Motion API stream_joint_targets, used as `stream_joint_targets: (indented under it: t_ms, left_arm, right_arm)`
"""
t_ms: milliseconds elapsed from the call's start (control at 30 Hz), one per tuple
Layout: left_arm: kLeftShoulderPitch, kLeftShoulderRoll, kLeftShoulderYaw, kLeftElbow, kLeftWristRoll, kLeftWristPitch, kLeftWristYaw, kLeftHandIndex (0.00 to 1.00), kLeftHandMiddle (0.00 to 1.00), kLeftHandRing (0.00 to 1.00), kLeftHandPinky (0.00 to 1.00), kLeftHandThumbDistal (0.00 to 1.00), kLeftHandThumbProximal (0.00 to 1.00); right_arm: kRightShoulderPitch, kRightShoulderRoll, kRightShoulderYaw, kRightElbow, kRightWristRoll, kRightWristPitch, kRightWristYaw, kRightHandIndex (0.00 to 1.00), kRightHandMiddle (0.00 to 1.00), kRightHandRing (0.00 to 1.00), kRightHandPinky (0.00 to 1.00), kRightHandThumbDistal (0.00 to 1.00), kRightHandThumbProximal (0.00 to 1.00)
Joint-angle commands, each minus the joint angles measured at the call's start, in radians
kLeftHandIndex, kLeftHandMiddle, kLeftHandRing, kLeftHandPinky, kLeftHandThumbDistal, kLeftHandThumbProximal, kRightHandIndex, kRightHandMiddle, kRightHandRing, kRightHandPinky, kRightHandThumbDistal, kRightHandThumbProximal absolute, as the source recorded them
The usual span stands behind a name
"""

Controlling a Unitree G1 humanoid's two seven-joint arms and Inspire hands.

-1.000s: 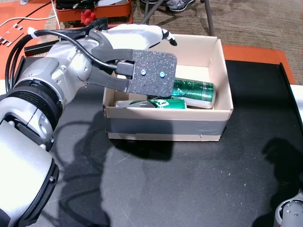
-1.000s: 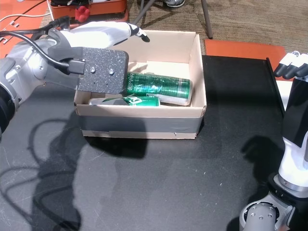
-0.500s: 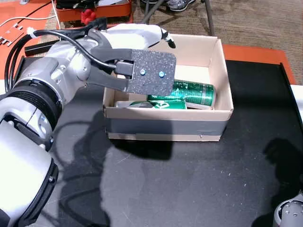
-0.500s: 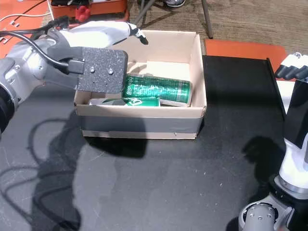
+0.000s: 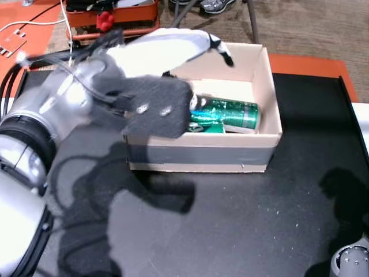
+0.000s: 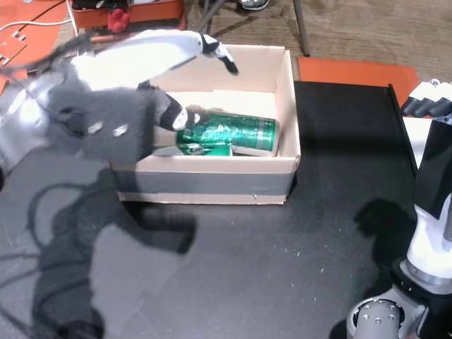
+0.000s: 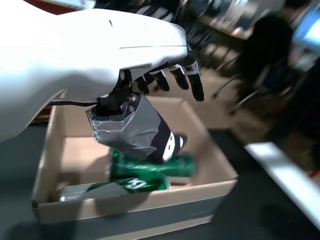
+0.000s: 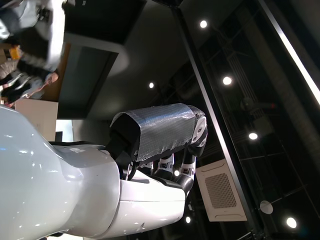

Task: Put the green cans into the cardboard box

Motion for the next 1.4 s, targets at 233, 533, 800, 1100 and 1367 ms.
stream_joint_targets:
  t_ms: [233, 533, 800, 1100, 1367]
  left_arm:
    - [0.303, 0.069, 0.223, -0.106, -0.312, -0.403, -0.044, 0.72, 0.75, 0.76, 0.67, 0.51, 0.00]
    - [0.463, -0.014, 0.280, -0.231, -0.581, -0.658, 0.034, 0.63, 0.68, 0.69, 0.65, 0.45, 0.06]
    - [0.582, -0.039, 0.084, -0.486, -1.027, -0.662, -0.015, 0.70, 0.74, 0.82, 0.81, 0.47, 0.67]
    - [0.710, -0.096, 0.055, -0.784, -1.298, -0.662, -0.349, 0.66, 0.73, 0.87, 0.86, 0.44, 0.91]
    - [0.728, -0.151, 0.029, -0.886, -1.608, -0.618, -0.702, 0.73, 0.77, 0.90, 0.91, 0.35, 0.99]
  right_arm:
    - [0.001, -0.011, -0.001, 0.010, -0.004, 0.007, -0.004, 0.28, 0.32, 0.39, 0.49, 0.29, 0.46]
    - [0.025, -0.040, -0.023, -0.037, 0.038, 0.051, 0.027, 0.33, 0.37, 0.46, 0.53, 0.18, 0.38]
    - [0.047, 0.022, -0.064, -0.252, 0.146, -0.018, 0.134, 0.37, 0.41, 0.51, 0.57, 0.41, 0.37]
    - [0.180, 0.100, 0.007, -0.505, 0.263, -0.049, 0.207, 0.47, 0.49, 0.59, 0.67, 0.54, 0.57]
    - [0.205, 0.074, -0.003, -0.513, 0.274, 0.038, 0.352, 0.62, 0.70, 0.73, 0.78, 0.31, 0.91]
